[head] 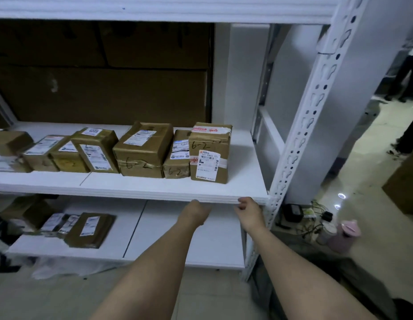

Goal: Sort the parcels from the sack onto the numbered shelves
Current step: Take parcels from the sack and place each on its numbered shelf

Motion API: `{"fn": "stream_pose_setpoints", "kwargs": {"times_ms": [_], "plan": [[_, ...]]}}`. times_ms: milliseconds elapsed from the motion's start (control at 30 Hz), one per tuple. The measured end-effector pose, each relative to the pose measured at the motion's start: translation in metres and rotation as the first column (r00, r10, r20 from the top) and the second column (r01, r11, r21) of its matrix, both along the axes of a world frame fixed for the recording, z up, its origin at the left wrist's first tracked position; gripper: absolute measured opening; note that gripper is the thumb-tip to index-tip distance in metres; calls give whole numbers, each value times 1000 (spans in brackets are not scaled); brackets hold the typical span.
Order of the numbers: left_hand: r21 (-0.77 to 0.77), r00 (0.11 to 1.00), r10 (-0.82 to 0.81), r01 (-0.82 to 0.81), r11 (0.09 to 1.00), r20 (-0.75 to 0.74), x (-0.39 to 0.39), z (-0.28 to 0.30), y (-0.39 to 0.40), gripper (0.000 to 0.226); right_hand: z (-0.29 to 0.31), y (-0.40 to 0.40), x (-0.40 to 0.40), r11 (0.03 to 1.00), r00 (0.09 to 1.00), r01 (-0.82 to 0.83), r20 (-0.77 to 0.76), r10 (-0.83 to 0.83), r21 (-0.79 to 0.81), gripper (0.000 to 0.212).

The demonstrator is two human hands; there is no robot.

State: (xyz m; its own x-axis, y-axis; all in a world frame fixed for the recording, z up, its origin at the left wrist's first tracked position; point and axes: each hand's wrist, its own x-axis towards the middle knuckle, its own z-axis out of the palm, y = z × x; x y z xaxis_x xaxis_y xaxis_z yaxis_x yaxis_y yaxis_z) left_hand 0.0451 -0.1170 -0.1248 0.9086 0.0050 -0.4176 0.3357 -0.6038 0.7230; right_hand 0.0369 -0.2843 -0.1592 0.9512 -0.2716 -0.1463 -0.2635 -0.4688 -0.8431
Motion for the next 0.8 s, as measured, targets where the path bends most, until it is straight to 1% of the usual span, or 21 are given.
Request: {"fn": "stream_pose_setpoints", "kwargs": {"times_ms": [67,167,267,367,433,567,733,800], "plan": [[17,999,-31,31,999,8,-19,0,-7,16,1,-6,-24,1000,1000,6,-12,-6,8,34],[30,998,-69,69,997,1,-40,-5,-25,21,-4,-19,-57,1000,999,9,-48,-9,-10,35],[45,990,-142,143,989,-29,-60,-9,-49,23,-8,-40,-87,999,995,33,-92,-34,-22,32],[59,981,-189,191,980,-33,-74,-11,-81,21,-13,-72,-110,997,992,76,-101,-76,-6,29],[51,976,-213,215,975,-43,-77,-13,-104,24,-14,-95,-119,996,990,86,-113,-88,-25,27],[51,957,-281,285,957,-69,-78,-20,-171,22,-24,-163,-131,990,982,137,-127,-140,-33,22],[46,934,-339,346,937,-114,-77,-48,-279,40,-47,-271,-140,989,968,108,-218,-127,-97,25],[14,923,-357,362,932,-144,-78,-59,-326,42,-54,-318,-137,988,959,103,-251,-130,-118,24]]}}
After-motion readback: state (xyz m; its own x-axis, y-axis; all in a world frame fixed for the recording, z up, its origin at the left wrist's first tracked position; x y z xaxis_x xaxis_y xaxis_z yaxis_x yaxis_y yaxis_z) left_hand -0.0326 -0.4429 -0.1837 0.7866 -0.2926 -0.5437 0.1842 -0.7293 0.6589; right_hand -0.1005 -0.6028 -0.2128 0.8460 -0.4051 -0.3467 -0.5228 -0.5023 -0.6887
